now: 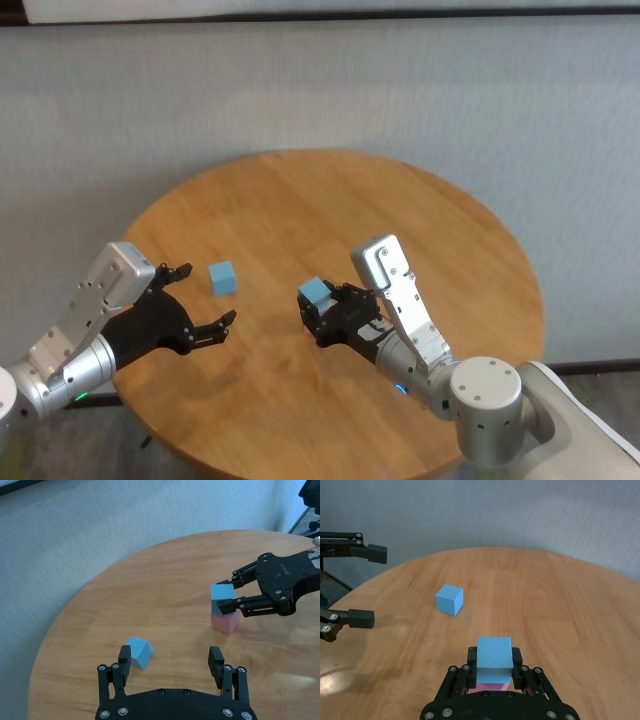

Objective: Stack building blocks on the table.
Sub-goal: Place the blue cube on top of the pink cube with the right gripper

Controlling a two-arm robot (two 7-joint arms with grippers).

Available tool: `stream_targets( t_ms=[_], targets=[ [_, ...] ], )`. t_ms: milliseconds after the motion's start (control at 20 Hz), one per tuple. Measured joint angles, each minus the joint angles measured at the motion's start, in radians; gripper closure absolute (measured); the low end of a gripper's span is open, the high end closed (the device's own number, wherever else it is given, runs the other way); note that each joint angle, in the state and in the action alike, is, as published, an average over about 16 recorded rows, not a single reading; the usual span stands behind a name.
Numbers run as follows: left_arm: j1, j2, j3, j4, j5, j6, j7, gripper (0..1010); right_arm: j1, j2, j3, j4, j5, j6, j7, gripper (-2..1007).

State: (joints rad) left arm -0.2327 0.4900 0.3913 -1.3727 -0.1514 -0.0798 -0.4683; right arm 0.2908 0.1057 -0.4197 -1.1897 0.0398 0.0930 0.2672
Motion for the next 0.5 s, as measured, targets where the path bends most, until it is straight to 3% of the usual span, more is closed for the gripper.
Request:
stream_targets(
  t_ms=[500],
  targets=[
    [0.000,0.000,0.000,0.000,0.000,0.000,0.000,8,0.007,-0.017,0.001,0.024,-0.022,-0.004,-0.009,648]
  ],
)
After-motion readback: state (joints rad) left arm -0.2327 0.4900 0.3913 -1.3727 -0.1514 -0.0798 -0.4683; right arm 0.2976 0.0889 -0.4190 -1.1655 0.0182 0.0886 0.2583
